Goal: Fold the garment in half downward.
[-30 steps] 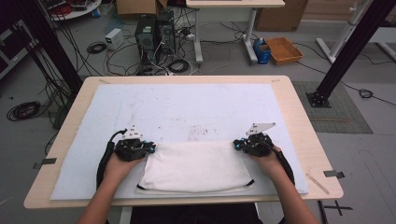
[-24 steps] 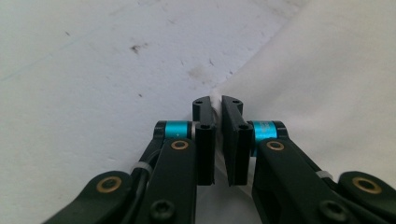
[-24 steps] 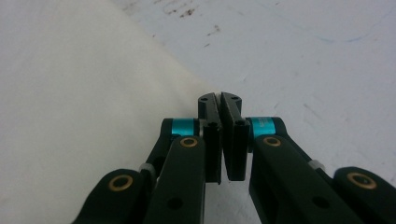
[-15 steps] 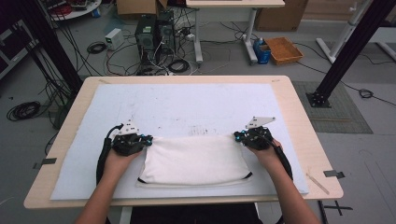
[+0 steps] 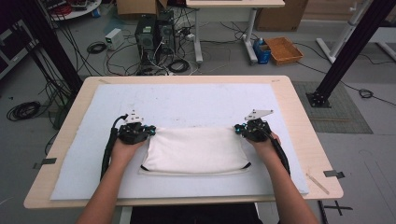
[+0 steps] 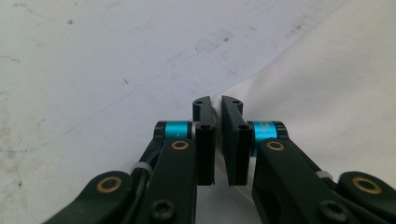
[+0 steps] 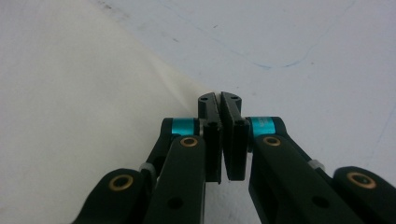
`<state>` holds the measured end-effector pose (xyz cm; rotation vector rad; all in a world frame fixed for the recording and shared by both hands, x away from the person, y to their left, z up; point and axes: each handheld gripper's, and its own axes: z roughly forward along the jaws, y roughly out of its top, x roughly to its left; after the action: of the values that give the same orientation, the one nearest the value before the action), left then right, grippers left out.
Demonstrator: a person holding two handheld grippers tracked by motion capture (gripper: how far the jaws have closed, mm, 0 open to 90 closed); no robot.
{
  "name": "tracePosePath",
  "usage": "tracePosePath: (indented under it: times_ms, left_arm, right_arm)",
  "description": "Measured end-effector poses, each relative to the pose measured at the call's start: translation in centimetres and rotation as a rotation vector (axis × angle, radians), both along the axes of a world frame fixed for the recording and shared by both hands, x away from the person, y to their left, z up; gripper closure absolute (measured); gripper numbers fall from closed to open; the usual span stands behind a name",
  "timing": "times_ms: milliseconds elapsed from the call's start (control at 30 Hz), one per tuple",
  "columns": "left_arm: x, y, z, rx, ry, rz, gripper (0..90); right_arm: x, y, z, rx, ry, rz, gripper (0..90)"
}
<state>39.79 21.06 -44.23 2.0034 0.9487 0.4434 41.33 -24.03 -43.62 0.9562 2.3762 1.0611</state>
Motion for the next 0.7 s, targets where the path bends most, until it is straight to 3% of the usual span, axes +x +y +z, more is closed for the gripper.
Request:
tracePosePath:
  times_ms: [233,367,400,567,700]
  left_arm:
    - [0.9,-0.1,0.3,0.016,0.009,-0.003,84.0]
    - [0.9,-0.3,0.5,0.005,0.004,-0.006,83.3]
    - [0.9,-0.2,0.5,0.007,-0.002,-0.004,81.1]
    - [-0.1,0.7,0.7,-0.049,0.004,0.034,51.2]
    - [-1.3,1.4,1.3,-0.058,0.039,0.03,37.3]
  right_arm:
    - [0.8,0.4,0.4,-0.017,-0.005,-0.013,88.7]
    - [0.8,0.2,0.2,-0.014,0.006,-0.019,88.5]
    - [0.8,0.2,0.2,-0.004,0.003,-0.021,85.9]
    - [0.3,-0.5,0.5,0.06,0.0,-0.078,49.7]
    - [-0.7,-1.1,0.6,0.109,0.007,-0.076,35.8]
